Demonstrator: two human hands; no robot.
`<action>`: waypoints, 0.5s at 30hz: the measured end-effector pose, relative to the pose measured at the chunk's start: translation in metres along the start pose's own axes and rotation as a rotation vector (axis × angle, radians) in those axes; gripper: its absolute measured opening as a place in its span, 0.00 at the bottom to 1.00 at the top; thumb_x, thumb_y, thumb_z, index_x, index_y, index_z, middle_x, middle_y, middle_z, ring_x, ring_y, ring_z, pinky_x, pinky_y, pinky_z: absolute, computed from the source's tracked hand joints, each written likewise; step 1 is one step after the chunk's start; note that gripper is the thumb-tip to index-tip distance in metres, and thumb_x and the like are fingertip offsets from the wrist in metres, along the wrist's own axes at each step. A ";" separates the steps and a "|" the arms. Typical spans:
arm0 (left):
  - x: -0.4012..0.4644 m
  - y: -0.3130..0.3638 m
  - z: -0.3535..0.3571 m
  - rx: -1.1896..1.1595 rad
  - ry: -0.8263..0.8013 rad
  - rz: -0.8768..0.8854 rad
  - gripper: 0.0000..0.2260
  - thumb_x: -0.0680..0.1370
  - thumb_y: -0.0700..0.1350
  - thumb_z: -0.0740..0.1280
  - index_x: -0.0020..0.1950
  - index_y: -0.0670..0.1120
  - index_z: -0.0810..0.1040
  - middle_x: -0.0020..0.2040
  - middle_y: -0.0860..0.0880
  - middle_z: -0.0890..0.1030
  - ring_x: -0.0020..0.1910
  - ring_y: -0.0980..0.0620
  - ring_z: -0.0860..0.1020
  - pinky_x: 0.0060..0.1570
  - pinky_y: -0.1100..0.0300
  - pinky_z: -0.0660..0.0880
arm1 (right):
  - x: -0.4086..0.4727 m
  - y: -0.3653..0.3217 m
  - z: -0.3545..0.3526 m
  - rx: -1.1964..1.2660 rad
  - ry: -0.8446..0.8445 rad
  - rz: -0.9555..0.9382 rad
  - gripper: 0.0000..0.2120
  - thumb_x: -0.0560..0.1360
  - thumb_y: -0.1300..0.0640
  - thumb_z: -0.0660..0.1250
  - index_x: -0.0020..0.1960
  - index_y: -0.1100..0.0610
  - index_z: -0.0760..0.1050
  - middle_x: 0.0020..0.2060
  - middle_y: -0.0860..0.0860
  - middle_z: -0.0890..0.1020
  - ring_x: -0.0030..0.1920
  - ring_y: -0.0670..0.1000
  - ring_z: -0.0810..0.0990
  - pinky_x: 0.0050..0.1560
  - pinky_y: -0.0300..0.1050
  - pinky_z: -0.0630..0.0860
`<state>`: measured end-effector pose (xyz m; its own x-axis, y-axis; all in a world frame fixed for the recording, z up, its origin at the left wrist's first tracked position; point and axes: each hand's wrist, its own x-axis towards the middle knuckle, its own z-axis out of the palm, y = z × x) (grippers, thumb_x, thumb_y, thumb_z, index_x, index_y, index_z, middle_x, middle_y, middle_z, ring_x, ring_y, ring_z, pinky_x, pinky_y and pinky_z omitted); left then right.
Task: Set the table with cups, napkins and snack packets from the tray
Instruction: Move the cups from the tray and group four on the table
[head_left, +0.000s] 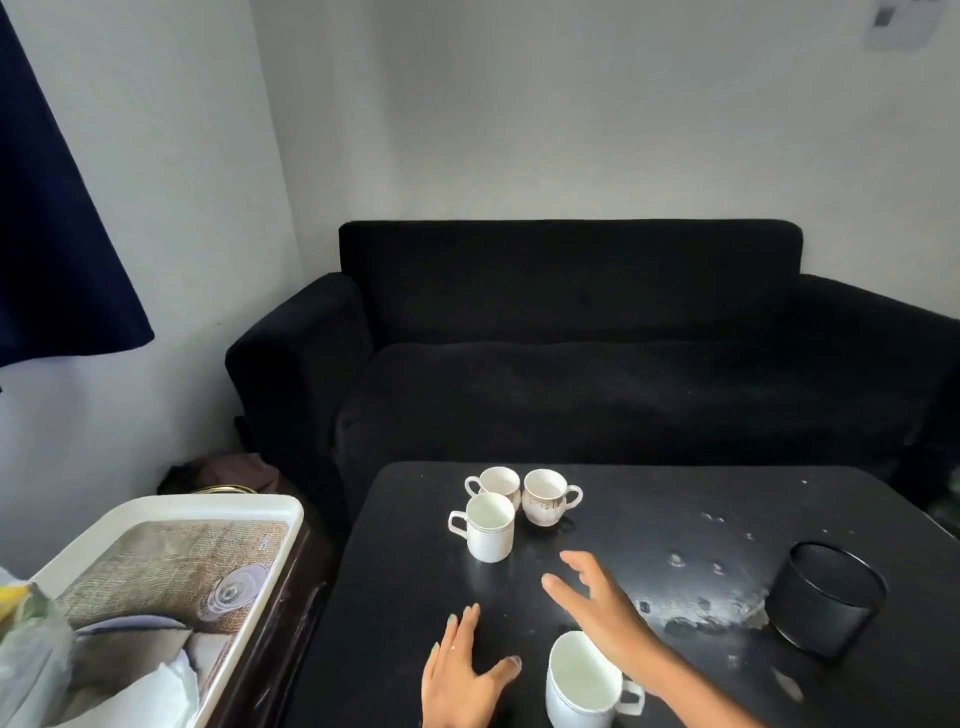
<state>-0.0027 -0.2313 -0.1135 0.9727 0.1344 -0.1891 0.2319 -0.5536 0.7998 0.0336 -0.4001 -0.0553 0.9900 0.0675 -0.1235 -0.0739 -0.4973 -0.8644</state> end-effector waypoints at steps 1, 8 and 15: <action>-0.007 0.002 0.000 -0.022 -0.035 -0.020 0.34 0.74 0.55 0.68 0.77 0.57 0.55 0.79 0.51 0.51 0.78 0.56 0.47 0.75 0.58 0.44 | -0.009 0.001 -0.002 0.001 0.012 0.007 0.23 0.77 0.49 0.65 0.69 0.52 0.65 0.70 0.48 0.66 0.70 0.47 0.64 0.65 0.38 0.60; -0.049 0.015 0.001 -0.201 -0.353 -0.042 0.39 0.71 0.53 0.70 0.78 0.49 0.56 0.79 0.49 0.57 0.78 0.52 0.53 0.76 0.56 0.50 | -0.073 0.005 0.003 -0.169 0.156 0.020 0.27 0.74 0.54 0.68 0.70 0.52 0.63 0.69 0.49 0.67 0.70 0.50 0.65 0.69 0.45 0.62; -0.057 0.027 -0.008 -0.142 -0.505 -0.064 0.51 0.60 0.55 0.72 0.79 0.47 0.52 0.78 0.48 0.58 0.77 0.54 0.55 0.76 0.57 0.53 | -0.105 0.001 0.014 -0.348 0.313 0.109 0.31 0.74 0.48 0.66 0.73 0.50 0.57 0.71 0.49 0.62 0.70 0.51 0.63 0.67 0.41 0.62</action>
<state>-0.0523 -0.2473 -0.0769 0.8451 -0.2675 -0.4629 0.3222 -0.4361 0.8402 -0.0724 -0.3955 -0.0496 0.9712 -0.2384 -0.0056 -0.1879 -0.7508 -0.6332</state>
